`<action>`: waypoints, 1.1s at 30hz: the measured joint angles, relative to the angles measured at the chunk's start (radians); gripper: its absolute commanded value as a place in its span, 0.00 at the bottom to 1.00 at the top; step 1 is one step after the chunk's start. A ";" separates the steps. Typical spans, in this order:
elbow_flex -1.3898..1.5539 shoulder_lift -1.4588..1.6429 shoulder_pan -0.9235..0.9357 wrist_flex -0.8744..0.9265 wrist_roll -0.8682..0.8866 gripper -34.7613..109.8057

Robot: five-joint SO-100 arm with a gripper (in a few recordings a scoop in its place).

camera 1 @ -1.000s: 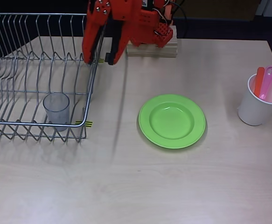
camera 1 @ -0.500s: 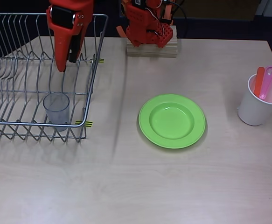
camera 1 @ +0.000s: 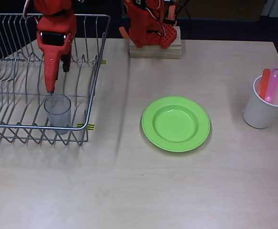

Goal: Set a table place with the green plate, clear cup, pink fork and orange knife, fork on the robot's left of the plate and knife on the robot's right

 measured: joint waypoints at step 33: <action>-0.247 -0.425 -0.011 -0.028 -0.037 0.60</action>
